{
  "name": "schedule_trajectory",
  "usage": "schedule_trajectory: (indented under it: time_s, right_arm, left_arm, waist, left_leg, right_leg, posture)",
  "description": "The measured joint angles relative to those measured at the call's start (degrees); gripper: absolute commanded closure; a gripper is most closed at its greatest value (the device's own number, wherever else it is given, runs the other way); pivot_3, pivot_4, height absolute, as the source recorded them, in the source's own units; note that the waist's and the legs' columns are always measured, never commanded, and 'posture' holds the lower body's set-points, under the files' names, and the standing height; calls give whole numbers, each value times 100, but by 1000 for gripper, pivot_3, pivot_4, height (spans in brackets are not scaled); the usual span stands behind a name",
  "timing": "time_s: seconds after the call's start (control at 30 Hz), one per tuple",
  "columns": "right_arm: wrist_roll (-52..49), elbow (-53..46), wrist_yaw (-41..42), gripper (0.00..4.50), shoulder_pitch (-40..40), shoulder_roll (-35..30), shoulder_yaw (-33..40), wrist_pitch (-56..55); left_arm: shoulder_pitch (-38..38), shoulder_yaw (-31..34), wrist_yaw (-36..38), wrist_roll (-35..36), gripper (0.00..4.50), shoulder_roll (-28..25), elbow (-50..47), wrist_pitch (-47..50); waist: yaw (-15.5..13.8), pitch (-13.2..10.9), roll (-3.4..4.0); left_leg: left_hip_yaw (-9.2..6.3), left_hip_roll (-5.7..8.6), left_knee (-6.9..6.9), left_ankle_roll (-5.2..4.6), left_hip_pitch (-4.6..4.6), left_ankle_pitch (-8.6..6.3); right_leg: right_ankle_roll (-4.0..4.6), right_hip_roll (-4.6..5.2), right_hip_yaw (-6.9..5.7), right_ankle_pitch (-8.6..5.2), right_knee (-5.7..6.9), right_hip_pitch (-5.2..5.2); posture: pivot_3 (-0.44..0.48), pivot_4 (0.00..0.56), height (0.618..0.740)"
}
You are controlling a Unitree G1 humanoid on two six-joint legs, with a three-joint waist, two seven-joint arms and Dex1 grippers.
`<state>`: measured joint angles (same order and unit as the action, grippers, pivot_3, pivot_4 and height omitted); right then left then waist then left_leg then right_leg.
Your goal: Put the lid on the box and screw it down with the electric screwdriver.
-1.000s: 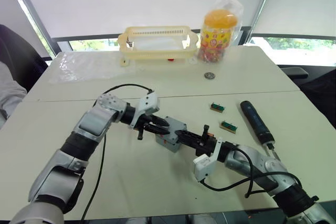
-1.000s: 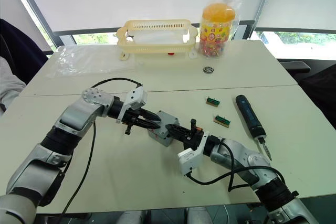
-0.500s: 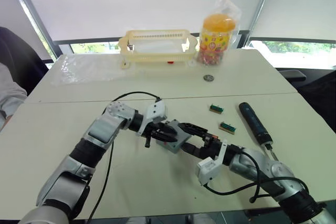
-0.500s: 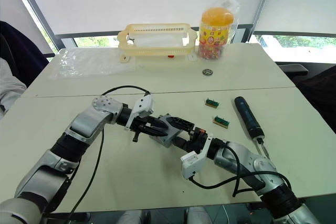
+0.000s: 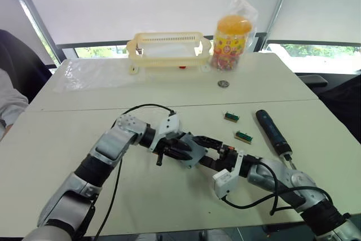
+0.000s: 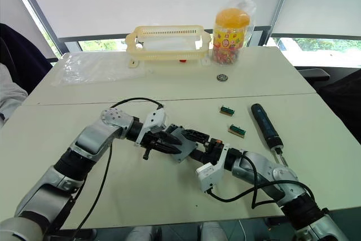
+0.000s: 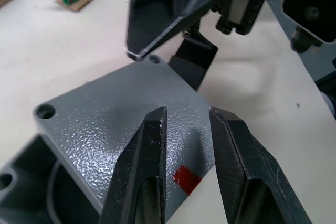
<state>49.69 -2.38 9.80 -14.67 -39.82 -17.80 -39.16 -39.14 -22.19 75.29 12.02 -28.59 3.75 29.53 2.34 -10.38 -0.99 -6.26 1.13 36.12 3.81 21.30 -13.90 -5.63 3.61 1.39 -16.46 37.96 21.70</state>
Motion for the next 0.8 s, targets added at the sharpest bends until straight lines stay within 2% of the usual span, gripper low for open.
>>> schedule_trajectory:
  time_s: [0.17, 0.3, 0.37, 0.43, 0.57, 0.63, 0.8]
  right_arm:
    - [22, 35, -140, 21, 14, -94, 21, -54]
    - [24, 22, -219, 21, 82, -142, 47, -48]
    - [24, -18, -250, 574, 94, -137, 52, -24]
    - [27, -19, -280, 1360, 108, -134, 63, -1]
    - [107, -22, -290, 3539, 126, -133, 50, 2]
    - [120, -64, -402, 4360, 117, -113, 87, -3]
    - [136, -94, -404, 4363, 112, -112, 88, 19]
  left_arm:
    - [56, 89, -106, 68, 3255, 12, -32, 148]
    - [55, 282, -341, 271, 3255, 263, 61, 596]
    - [40, 308, -460, 347, 3255, 354, 85, 737]
    - [-3, 376, -555, 366, 3255, 385, 132, 781]
    - [-64, 504, -688, 380, 3255, 384, 167, 849]
    - [-87, 607, -715, 450, 3255, 378, 162, 881]
    - [-106, 633, -799, 490, 3255, 323, 157, 992]
  waist:
    - [-15, 1, 0]
    - [-42, 0, -1]
    - [-42, 0, -1]
    - [-38, 0, -1]
    - [-25, -2, -1]
    - [-10, -3, -1]
    - [-12, -1, -2]
  left_leg:
    - [0, 0, 2, 0, -1, 0]
    - [-2, 1, 7, 0, -1, 0]
    - [-2, 1, 7, 0, -1, 0]
    - [-3, 0, 6, 0, -1, 0]
    - [-2, 0, 1, 0, 8, 0]
    - [-2, 0, -2, 0, 9, 0]
    - [-2, 0, -3, 0, 6, 0]
  right_leg:
    - [10, 0, 0, -6, -1, -3]
    - [10, 1, -1, -6, -1, -6]
    - [10, 1, -1, -6, -2, -6]
    - [10, 0, -1, -6, -2, -4]
    - [6, 0, 0, -4, -4, 6]
    - [-3, 0, 0, 1, -5, 8]
    - [2, 0, 0, -2, -10, 3]
  posture:
    - [0, 150, 740]
    - [0, 150, 740]
    - [0, 150, 740]
    - [0, 150, 740]
    - [0, 150, 740]
    - [0, 150, 740]
    - [0, 150, 740]
